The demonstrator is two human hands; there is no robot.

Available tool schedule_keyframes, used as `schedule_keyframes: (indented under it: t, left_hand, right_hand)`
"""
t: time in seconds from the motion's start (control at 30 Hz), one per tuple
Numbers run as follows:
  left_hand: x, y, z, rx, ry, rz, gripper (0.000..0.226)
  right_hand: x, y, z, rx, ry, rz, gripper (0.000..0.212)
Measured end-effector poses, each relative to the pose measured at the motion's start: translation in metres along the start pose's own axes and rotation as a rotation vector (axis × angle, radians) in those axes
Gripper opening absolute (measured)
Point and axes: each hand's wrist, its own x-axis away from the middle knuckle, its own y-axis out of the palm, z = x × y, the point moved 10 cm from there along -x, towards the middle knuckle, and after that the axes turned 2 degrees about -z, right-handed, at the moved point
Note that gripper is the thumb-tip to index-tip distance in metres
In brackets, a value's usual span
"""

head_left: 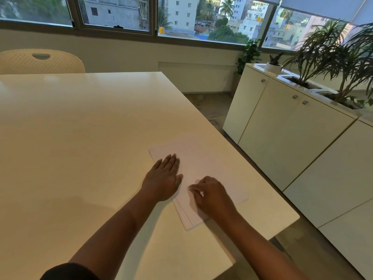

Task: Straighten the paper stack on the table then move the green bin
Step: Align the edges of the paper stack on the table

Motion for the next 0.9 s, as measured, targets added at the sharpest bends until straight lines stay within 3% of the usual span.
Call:
schedule_keyframes:
  t: [0.13, 0.33, 0.47, 0.63, 0.83, 0.9]
  left_hand:
    - [0.000, 0.000, 0.000, -0.002, 0.000, 0.001, 0.062]
    - [0.000, 0.000, -0.001, 0.009, -0.007, 0.006, 0.062]
    - [0.000, 0.001, 0.000, 0.008, -0.006, -0.003, 0.062]
    - [0.000, 0.000, 0.000, 0.007, -0.013, -0.005, 0.062]
    - [0.000, 0.000, -0.001, 0.014, -0.011, -0.002, 0.062]
    - [0.000, 0.000, 0.000, 0.014, -0.011, 0.004, 0.062]
  right_hand:
    - [-0.009, -0.007, 0.006, 0.116, 0.048, 0.014, 0.022]
    - [0.001, 0.012, -0.014, -0.023, -0.035, -0.070, 0.022]
    - [0.000, 0.000, 0.008, 0.064, -0.012, -0.107, 0.019]
    - [-0.005, 0.010, -0.020, 0.044, -0.072, -0.086, 0.019]
    - [0.012, 0.003, 0.013, -0.012, -0.043, -0.285, 0.023]
    - [0.011, -0.001, 0.016, 0.000, -0.047, -0.280, 0.024]
